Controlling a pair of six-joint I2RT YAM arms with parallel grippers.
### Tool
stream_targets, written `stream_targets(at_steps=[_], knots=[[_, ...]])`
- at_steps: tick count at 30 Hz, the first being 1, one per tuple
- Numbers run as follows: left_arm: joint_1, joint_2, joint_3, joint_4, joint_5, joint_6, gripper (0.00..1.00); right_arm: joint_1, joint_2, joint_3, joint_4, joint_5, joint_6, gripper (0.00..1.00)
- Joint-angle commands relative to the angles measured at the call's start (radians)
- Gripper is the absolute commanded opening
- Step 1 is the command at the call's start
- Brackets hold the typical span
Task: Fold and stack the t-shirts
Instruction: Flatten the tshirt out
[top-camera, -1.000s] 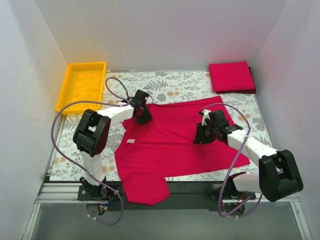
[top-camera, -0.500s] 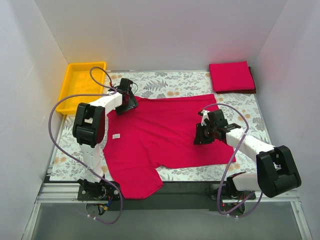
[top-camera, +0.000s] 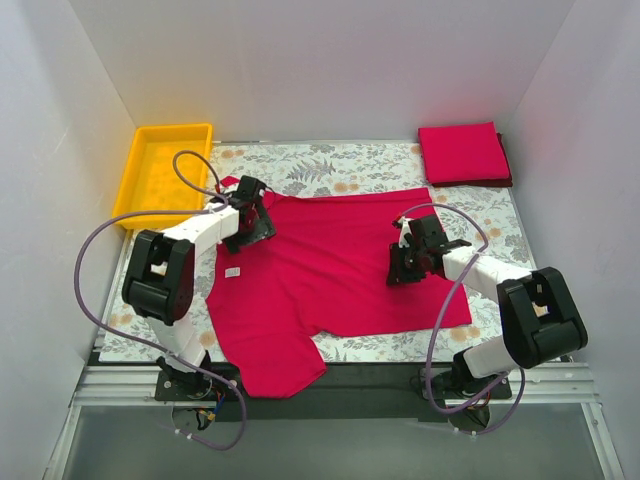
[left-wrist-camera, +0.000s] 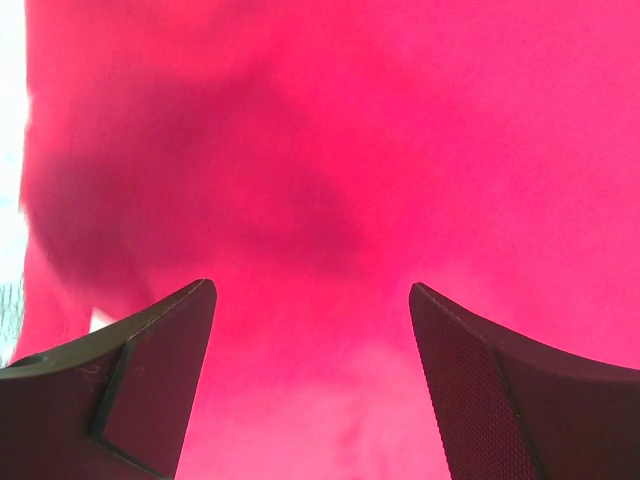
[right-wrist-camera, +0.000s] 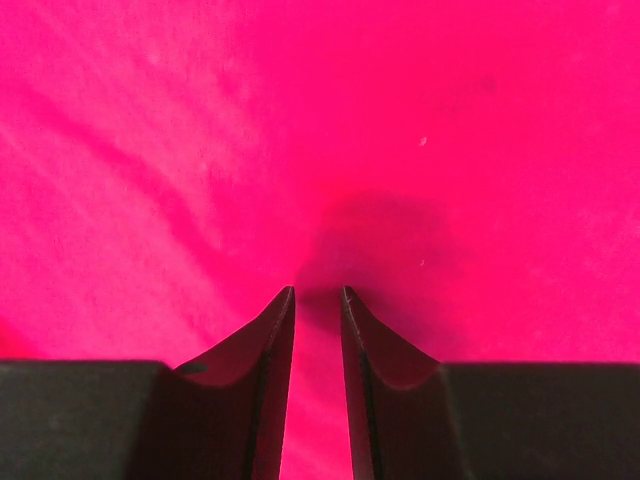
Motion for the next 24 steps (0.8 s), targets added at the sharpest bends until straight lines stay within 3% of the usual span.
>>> stream_targets(at_steps=[1, 9, 17, 22, 24], knots=[[-0.014, -0.108, -0.087, -0.043, -0.013, -0.067, 0.77, -0.001, 0.027, 0.01, 0.026, 0.046, 0.015, 0.32], [-0.062, -0.176, -0.276, -0.061, 0.042, -0.119, 0.76, -0.013, 0.041, -0.061, -0.017, 0.109, 0.073, 0.32], [-0.302, -0.215, -0.398, -0.072, 0.207, -0.264, 0.75, -0.132, -0.089, -0.131, -0.127, 0.158, 0.11, 0.38], [-0.349, -0.307, -0.399, -0.09, 0.238, -0.316, 0.75, -0.159, -0.203, -0.122, -0.156, 0.17, 0.078, 0.4], [-0.347, -0.346, -0.342, -0.133, 0.19, -0.31, 0.75, -0.109, -0.235, -0.07, -0.161, 0.158, 0.049, 0.4]])
